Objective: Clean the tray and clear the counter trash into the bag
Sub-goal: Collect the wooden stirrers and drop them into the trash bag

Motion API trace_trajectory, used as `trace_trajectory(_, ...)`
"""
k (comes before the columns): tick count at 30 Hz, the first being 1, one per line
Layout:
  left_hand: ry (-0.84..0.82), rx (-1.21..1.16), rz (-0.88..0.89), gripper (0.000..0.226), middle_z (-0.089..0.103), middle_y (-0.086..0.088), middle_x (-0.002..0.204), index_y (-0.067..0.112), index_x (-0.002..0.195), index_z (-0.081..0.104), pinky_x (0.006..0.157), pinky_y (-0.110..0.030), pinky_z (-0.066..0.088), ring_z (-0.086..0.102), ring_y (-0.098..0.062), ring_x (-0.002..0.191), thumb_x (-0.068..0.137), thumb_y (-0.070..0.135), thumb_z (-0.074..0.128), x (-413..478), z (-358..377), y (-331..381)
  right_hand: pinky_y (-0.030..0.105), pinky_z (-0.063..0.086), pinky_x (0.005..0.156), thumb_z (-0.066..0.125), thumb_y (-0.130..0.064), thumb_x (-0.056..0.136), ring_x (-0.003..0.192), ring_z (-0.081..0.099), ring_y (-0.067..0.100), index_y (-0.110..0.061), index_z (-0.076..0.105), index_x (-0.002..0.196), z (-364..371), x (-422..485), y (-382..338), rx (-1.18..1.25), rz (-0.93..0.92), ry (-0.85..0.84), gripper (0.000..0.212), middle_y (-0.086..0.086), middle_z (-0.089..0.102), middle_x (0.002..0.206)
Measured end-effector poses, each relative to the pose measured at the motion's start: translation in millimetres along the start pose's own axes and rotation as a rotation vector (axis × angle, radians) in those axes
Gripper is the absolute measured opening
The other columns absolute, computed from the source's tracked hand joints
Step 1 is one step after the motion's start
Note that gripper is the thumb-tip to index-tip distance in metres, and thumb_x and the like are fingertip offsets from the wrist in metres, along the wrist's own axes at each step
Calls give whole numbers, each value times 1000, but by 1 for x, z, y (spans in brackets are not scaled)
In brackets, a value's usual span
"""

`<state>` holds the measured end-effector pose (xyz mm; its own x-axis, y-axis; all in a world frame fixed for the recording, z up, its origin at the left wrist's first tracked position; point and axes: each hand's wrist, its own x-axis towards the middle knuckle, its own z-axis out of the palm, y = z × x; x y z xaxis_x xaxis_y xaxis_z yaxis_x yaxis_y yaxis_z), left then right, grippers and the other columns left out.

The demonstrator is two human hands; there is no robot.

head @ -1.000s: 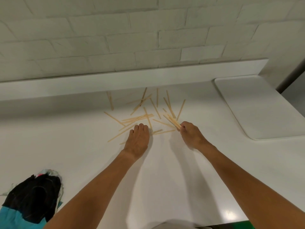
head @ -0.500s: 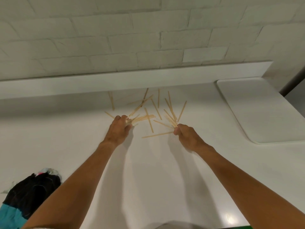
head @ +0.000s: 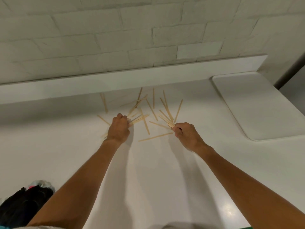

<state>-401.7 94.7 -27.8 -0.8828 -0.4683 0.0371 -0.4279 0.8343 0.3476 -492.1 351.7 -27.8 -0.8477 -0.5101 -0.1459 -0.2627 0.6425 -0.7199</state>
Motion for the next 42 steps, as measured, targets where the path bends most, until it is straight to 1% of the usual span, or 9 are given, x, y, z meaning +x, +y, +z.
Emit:
trace_trajectory(4, -19, 104, 14, 25, 50, -16, 118, 0, 118, 51, 79, -35, 44, 46, -29, 107, 94, -2, 42, -3, 3, 2, 32, 42, 57, 44, -22, 98, 58, 50, 17, -1, 51, 72, 2, -2, -2, -10, -34, 20, 34, 8, 62, 70)
trace_trajectory(7, 15, 89, 11, 17, 59, -18, 105, 2, 113, 50, 69, -36, 39, 51, -33, 98, 99, 7, 41, -6, 2, 3, 35, 45, 59, 42, -22, 98, 62, 55, 22, 1, 56, 76, 1, -4, -2, -11, -44, 34, 35, 10, 64, 73)
trace_trajectory(12, 93, 111, 53, 10, 64, -13, 93, 8, 103, 50, 62, -35, 35, 58, -33, 81, 97, 3, 44, -17, -13, 3, 25, 40, 57, 43, -19, 99, 58, 51, 11, 5, 58, 78, -2, -14, -8, 4, -59, 47, 35, 13, 65, 75)
trace_trajectory(17, 77, 20, -81, 18, 64, -13, 101, 7, 103, 58, 67, -35, 36, 57, -33, 85, 95, 1, 42, -27, -21, 1, 24, 41, 57, 44, -20, 99, 62, 55, 16, 1, 60, 76, 3, -25, -13, 46, -60, 45, 35, 9, 66, 74)
trace_trajectory(22, -18, -239, -166, 17, 64, -10, 119, 6, 104, 52, 78, -32, 40, 59, -33, 106, 99, 6, 36, -42, -22, 1, 29, 48, 65, 43, -17, 96, 74, 64, 24, -5, 63, 78, 9, -38, -11, 122, 4, 47, 29, 7, 67, 76)
trace_trajectory(27, -148, -400, -31, 21, 58, -8, 113, 3, 102, 45, 60, -24, 38, 53, -17, 83, 105, 16, 29, -65, -21, 30, 30, 48, 64, 43, -16, 95, 74, 64, 25, -13, 63, 73, 3, -54, 1, 155, 47, 75, 30, 1, 65, 73)
trace_trajectory(30, -206, -437, 67, 21, 54, 2, 93, 7, 98, 43, 56, -24, 34, 47, -8, 70, 106, 20, 28, -80, -18, 57, 34, 50, 63, 45, -14, 96, 74, 65, 29, -8, 66, 75, -11, -67, 14, 172, 72, 107, 30, 3, 65, 74)
trace_trajectory(33, -281, -435, 157, 20, 49, 5, 78, 9, 96, 42, 55, -25, 34, 43, -11, 61, 106, 20, 28, -88, -11, 86, 38, 53, 69, 46, -13, 96, 75, 65, 30, -6, 68, 78, -30, -85, 33, 208, 89, 150, 29, 7, 67, 76)
trace_trajectory(42, -515, -380, 447, 22, 49, -5, 72, 9, 92, 39, 55, -34, 34, 41, -18, 59, 105, 24, 31, -132, 53, 260, 27, 51, 73, 47, -22, 102, 79, 64, 20, -4, 70, 95, -140, -204, 155, 204, 266, 382, 29, 2, 68, 80)
